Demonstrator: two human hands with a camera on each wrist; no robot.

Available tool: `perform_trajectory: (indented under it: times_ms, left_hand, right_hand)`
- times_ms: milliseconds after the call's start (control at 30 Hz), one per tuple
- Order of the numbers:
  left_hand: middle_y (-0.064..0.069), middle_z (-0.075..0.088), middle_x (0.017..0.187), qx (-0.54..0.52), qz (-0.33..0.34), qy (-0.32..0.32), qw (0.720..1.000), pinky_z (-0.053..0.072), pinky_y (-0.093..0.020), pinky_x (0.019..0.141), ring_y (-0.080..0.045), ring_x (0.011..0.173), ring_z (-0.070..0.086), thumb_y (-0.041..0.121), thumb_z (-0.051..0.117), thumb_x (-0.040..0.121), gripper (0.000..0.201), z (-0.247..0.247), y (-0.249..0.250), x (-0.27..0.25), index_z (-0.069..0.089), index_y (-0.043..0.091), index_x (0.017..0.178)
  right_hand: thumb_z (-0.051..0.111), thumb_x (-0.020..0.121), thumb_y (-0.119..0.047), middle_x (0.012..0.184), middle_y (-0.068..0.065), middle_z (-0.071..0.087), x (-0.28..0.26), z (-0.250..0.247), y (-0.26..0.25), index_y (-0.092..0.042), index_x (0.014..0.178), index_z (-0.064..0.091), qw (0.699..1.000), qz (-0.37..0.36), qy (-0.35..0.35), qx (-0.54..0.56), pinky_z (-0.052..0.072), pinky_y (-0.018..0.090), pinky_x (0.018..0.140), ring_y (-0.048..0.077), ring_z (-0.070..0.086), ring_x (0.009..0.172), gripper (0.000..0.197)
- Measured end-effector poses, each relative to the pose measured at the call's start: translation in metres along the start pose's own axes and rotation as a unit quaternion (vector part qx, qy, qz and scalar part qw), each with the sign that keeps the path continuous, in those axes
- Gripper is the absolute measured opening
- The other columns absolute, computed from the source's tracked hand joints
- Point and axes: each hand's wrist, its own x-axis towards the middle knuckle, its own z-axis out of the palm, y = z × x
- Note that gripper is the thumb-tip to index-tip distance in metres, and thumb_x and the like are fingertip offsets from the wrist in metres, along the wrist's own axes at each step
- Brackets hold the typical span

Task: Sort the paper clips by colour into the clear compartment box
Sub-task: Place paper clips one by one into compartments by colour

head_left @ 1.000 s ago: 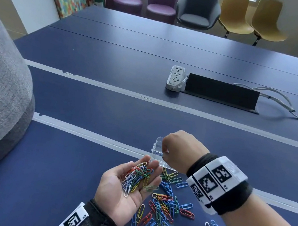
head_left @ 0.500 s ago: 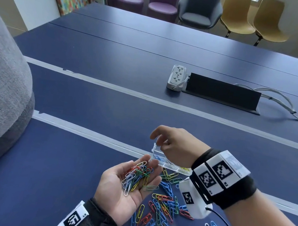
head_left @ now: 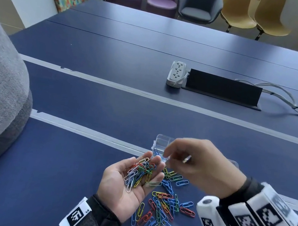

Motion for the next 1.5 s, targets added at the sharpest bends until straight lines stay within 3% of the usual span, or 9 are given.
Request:
perform_trajectory:
  times_ms: [300, 433, 567, 700, 833, 967, 1067, 1200, 1500]
  left_hand:
    - [-0.026, 0.067, 0.102, 0.038, -0.009, -0.007, 0.999, 0.058, -0.04, 0.056, -0.035, 0.068, 0.067, 0.017, 0.047, 0.076, 0.042, 0.009, -0.007, 0.001, 0.066, -0.004, 0.107]
    - [-0.028, 0.066, 0.108, 0.022, -0.003, -0.015, 1.0, 0.059, -0.045, 0.064, -0.037, 0.079, 0.069, 0.015, 0.048, 0.077, 0.039, 0.008, -0.005, 0.0, 0.069, -0.007, 0.101]
    - [-0.028, 0.067, 0.107, 0.019, -0.003, -0.013, 1.0, 0.054, -0.055, 0.079, -0.039, 0.082, 0.069, 0.013, 0.049, 0.076, 0.036, 0.007, -0.005, 0.0, 0.07, -0.008, 0.096]
    - [-0.03, 0.065, 0.111, 0.028, -0.006, -0.008, 1.0, 0.048, -0.058, 0.086, -0.042, 0.091, 0.068, 0.012, 0.05, 0.074, 0.04, 0.009, -0.008, 0.001, 0.066, -0.009, 0.105]
    - [-0.028, 0.067, 0.096, 0.031, -0.002, -0.011, 0.999, 0.055, -0.05, 0.079, -0.038, 0.075, 0.066, 0.012, 0.052, 0.072, 0.038, 0.012, -0.009, 0.001, 0.066, -0.009, 0.101]
    - [-0.024, 0.065, 0.087, 0.029, -0.006, -0.003, 1.0, 0.056, -0.036, 0.055, -0.032, 0.06, 0.06, 0.012, 0.051, 0.073, 0.039, 0.015, -0.011, 0.001, 0.066, -0.01, 0.101]
    - [-0.024, 0.066, 0.089, 0.033, -0.007, -0.001, 0.999, 0.058, -0.039, 0.058, -0.032, 0.063, 0.062, 0.012, 0.051, 0.073, 0.038, 0.015, -0.012, 0.0, 0.067, -0.01, 0.099]
    - [-0.028, 0.066, 0.1, 0.028, -0.004, 0.001, 1.0, 0.055, -0.049, 0.076, -0.037, 0.08, 0.067, 0.011, 0.051, 0.072, 0.039, 0.014, -0.01, -0.001, 0.066, -0.009, 0.101]
    - [-0.028, 0.068, 0.094, 0.057, -0.002, 0.024, 0.998, 0.053, -0.053, 0.079, -0.037, 0.076, 0.069, 0.009, 0.055, 0.072, 0.031, 0.017, -0.014, -0.003, 0.066, -0.011, 0.093]
  right_hand:
    - [0.066, 0.072, -0.027, 0.093, -0.009, 0.062, -0.017, 0.025, 0.001, -0.025, 0.083, 0.069, 0.992, -0.067, -0.076, -0.073, 0.051, 0.028, 0.071, 0.011, 0.059, 0.077, 0.011]
    - [0.069, 0.072, -0.019, 0.079, -0.014, 0.059, -0.016, 0.023, -0.001, -0.025, 0.075, 0.063, 0.993, -0.077, -0.055, -0.069, 0.043, 0.013, 0.063, 0.003, 0.051, 0.066, 0.009]
    - [0.061, 0.077, -0.007, 0.072, -0.007, 0.067, -0.015, 0.022, 0.0, -0.029, 0.081, 0.053, 0.998, 0.003, 0.039, 0.044, 0.046, 0.018, 0.058, 0.005, 0.057, 0.06, 0.023]
    - [0.05, 0.086, -0.004, 0.068, -0.016, 0.063, -0.015, 0.026, 0.005, -0.026, 0.095, 0.06, 0.997, 0.057, 0.019, 0.043, 0.042, 0.015, 0.059, 0.002, 0.055, 0.06, 0.025]
    - [0.065, 0.08, -0.014, 0.08, -0.008, 0.065, -0.015, 0.027, 0.002, -0.022, 0.092, 0.07, 0.999, 0.032, 0.026, -0.013, 0.044, 0.016, 0.068, 0.006, 0.055, 0.071, 0.016]
    - [0.07, 0.074, -0.024, 0.078, -0.004, 0.059, -0.014, 0.03, -0.001, -0.023, 0.089, 0.072, 0.998, 0.018, 0.004, -0.056, 0.046, 0.027, 0.067, 0.013, 0.052, 0.069, 0.015]
    - [0.068, 0.073, -0.025, 0.075, -0.005, 0.063, -0.014, 0.03, -0.003, -0.024, 0.08, 0.072, 0.998, 0.006, 0.021, -0.056, 0.047, 0.026, 0.065, 0.011, 0.055, 0.067, 0.008]
    - [0.072, 0.073, -0.025, 0.077, -0.007, 0.069, -0.016, 0.024, -0.003, -0.026, 0.077, 0.073, 0.999, 0.022, 0.04, -0.022, 0.047, 0.019, 0.069, 0.007, 0.061, 0.071, 0.004]
    - [0.068, 0.079, -0.001, 0.059, -0.004, 0.067, -0.017, 0.017, -0.006, -0.018, 0.075, 0.073, 0.961, 0.094, 0.042, 0.257, 0.048, 0.021, 0.053, 0.002, 0.056, 0.052, 0.018]
